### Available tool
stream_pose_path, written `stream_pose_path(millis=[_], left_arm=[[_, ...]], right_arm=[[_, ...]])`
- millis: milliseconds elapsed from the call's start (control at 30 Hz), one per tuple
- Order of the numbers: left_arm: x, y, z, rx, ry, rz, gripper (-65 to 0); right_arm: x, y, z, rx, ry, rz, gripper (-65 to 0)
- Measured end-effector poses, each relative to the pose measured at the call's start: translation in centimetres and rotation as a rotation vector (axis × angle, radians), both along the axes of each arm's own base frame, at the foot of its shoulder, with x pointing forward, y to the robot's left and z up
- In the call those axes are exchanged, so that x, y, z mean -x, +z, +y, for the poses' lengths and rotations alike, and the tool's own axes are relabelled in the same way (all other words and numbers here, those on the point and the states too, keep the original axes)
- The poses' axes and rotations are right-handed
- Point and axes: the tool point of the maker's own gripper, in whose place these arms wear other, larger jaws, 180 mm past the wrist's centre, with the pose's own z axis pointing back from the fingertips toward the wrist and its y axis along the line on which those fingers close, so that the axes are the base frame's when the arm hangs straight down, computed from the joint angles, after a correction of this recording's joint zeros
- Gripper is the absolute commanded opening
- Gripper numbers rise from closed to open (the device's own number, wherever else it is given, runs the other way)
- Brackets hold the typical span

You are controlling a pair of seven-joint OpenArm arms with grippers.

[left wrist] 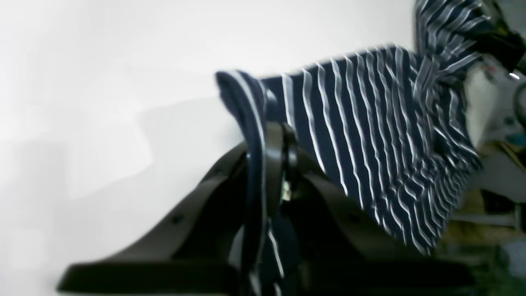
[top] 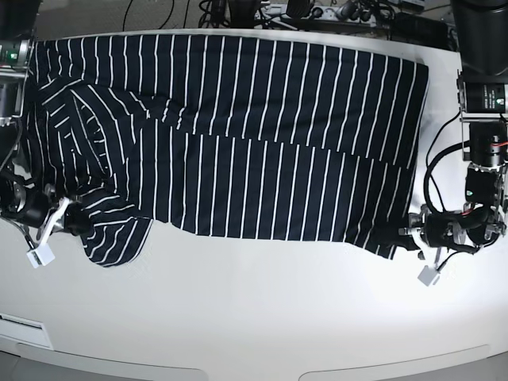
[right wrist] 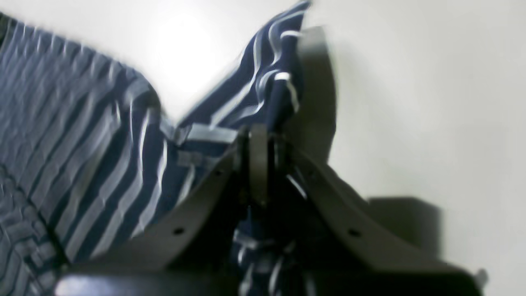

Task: Fold the T-shirt properly
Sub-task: 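Lift the loose edge with both grippers and fold it over the shirt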

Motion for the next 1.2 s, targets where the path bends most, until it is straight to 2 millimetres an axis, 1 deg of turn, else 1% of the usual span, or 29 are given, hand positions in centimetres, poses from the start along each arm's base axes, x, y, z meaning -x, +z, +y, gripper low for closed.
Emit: stream_pose_path(millis=[67, 100, 167, 233, 333, 400, 467, 600, 633, 700, 800, 900, 967, 1033, 1100, 1200], left_arm=[[0.9, -0.6, -0.1, -0.008, -0.025, 0.033, -65.0], [0.9, -0.5, 0.0, -0.005, -0.023, 0.032, -65.0], [0.6, 0.1, 0.2, 0.013, -0.013, 0.020, -65.0], [0.5, 0.8, 1.0, 0.014, -0.004, 0.009, -65.0], [0.9, 1.6, 2.9, -0.028, 0.000, -0.002, -65.0], [0.9, 2.7, 3.8, -0.024, 0.010, -0.020, -65.0], [1.1, 3.3, 4.2, -0.039, -0.004, -0.030, -65.0], [1.1, 4.0, 3.8, -0.036, -0.022, -0.052, -65.0], [1.3, 3.9, 3.6, -0.027, -0.031, -0.049, -65.0], [2.6, 3.2, 3.2, -0.040, -0.073, -0.014, -65.0], [4.7, 1.6, 2.4, -0.090, -0.157, 0.032, -65.0], [6.6, 0.8, 1.6, -0.151, -0.254, 0.048, -65.0], [7.7, 1.1, 1.8, -0.193, -0.303, 0.041, -65.0], [8.3, 1.8, 2.3, -0.239, -0.340, 0.028, -65.0], [8.6, 2.5, 2.7, -0.275, -0.365, 0.013, -65.0], [8.9, 3.3, 3.2, -0.304, -0.382, -0.004, -65.0]], right_arm=[[1.2, 0.1, -0.3, 0.042, 0.029, 0.000, -65.0], [1.6, 0.2, -0.7, 0.063, 0.038, 0.000, -65.0], [2.3, 0.6, -1.2, 0.095, 0.052, -0.003, -65.0], [3.0, 0.7, -1.8, 0.125, 0.064, 0.004, -65.0], [3.2, 1.1, -2.5, 0.147, 0.066, 0.004, -65.0], [3.1, 1.6, -2.9, 0.150, 0.063, -0.004, -65.0], [3.2, 1.9, -2.8, 0.134, 0.068, 0.004, -65.0], [4.4, 1.4, -2.4, 0.114, 0.091, 0.074, -65.0], [4.6, 1.3, -2.4, 0.112, 0.095, 0.089, -65.0], [5.0, 1.2, -2.5, 0.113, 0.103, 0.117, -65.0], [5.5, 1.1, -2.2, 0.099, 0.115, 0.139, -65.0], [6.3, 1.1, -2.2, 0.089, 0.135, 0.184, -65.0], [7.1, 1.2, -2.5, 0.090, 0.148, 0.225, -65.0], [7.5, 1.6, -2.9, 0.091, 0.155, 0.243, -65.0], [7.6, 2.0, -3.2, 0.091, 0.156, 0.244, -65.0], [7.8, 2.1, -3.8, 0.106, 0.152, 0.251, -65.0]])
